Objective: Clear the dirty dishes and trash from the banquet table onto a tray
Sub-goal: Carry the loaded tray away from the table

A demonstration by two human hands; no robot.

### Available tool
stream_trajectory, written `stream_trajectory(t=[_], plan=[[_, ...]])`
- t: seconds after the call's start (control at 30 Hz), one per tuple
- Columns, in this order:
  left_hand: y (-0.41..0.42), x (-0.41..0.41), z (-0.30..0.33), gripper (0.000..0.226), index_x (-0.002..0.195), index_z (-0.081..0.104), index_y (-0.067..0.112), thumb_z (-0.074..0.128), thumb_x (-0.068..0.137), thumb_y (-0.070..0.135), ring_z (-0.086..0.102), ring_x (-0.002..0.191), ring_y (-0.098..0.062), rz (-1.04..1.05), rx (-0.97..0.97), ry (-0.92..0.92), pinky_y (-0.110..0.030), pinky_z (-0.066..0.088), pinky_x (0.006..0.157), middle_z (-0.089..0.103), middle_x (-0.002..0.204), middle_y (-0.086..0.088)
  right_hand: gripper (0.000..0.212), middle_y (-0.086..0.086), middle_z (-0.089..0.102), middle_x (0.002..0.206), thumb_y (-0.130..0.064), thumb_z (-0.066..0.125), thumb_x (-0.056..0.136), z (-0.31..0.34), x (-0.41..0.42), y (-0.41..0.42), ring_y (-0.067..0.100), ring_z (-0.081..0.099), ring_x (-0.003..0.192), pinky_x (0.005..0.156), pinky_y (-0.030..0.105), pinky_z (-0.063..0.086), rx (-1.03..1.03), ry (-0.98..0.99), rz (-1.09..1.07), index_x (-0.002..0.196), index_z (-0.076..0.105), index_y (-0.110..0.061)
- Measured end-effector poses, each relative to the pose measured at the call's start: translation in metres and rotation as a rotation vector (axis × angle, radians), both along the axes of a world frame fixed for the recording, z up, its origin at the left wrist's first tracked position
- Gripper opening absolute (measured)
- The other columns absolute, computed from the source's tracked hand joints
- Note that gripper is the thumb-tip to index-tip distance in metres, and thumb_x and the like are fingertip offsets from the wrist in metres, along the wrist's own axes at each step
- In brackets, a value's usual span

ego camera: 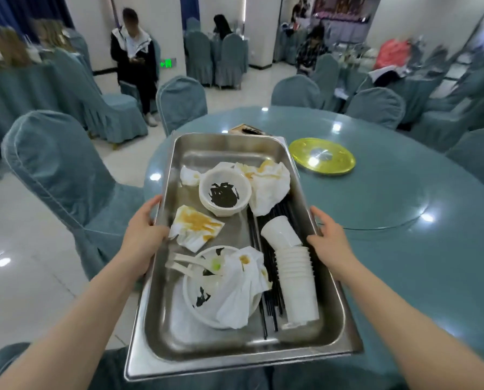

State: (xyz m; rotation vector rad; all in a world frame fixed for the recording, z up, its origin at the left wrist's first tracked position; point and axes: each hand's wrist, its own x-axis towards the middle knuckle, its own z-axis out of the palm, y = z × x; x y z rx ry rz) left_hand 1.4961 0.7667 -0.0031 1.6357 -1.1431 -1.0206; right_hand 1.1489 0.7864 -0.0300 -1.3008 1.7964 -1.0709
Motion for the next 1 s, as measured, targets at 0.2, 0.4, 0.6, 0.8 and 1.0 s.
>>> stream_trajectory(t=[0.2,0.4,0.6,0.8,1.0], plan=[[0.014,-0.041,0.061,0.078,0.135,0.052,0.030,0.053,0.071,-0.015,0.047,0.048,-0.015,-0.188,-0.094,-0.016,-0.024,0.043,0.047,0.048,0.068,-0.007,0.073,0.001,0.062,0.118,0.013,0.049,0.080,0.062,-0.034,0.090,0.009,0.062,0.096,0.074,0.013,0.052,-0.068,-0.039,-0.178,0.142,0.042,-0.026],[0.035,-0.138,0.104,0.083,0.136,0.051,0.032,0.053,0.069,-0.016,0.050,0.067,-0.027,-0.457,-0.148,0.067,-0.035,0.045,0.063,0.054,0.084,-0.016,0.072,0.004,0.055,0.132,0.015,0.048,0.080,0.126,-0.097,0.192,0.014,0.054,0.115,0.097,0.025,0.042,-0.152,0.048,-0.388,0.142,0.043,-0.022],[0.085,-0.264,0.139,0.077,0.135,0.054,0.027,0.051,0.071,-0.017,0.038,0.049,-0.018,-0.682,-0.223,0.078,-0.014,0.035,0.037,0.048,0.067,-0.008,0.073,0.002,0.053,0.136,0.017,0.050,0.078,0.162,-0.162,0.313,0.018,0.054,0.119,0.100,0.031,0.046,-0.201,0.080,-0.653,0.140,0.046,-0.021],[0.180,-0.409,0.169,0.075,0.133,0.053,0.031,0.051,0.073,-0.013,0.042,0.052,-0.020,-0.986,-0.245,0.077,-0.021,0.038,0.041,0.053,0.073,-0.010,0.071,-0.003,0.058,0.130,0.015,0.050,0.077,0.189,-0.228,0.467,0.019,0.057,0.117,0.102,0.040,0.046,-0.198,0.133,-0.937,0.137,0.049,-0.023],[0.303,-0.537,0.176,0.074,0.137,0.052,0.027,0.048,0.075,-0.016,0.047,0.049,-0.021,-1.248,-0.217,0.152,-0.023,0.041,0.046,0.059,0.070,-0.010,0.072,-0.001,0.049,0.139,0.011,0.054,0.076,0.205,-0.281,0.625,0.017,0.046,0.126,0.102,0.033,0.042,-0.136,0.233,-1.210,0.139,0.048,-0.024]])
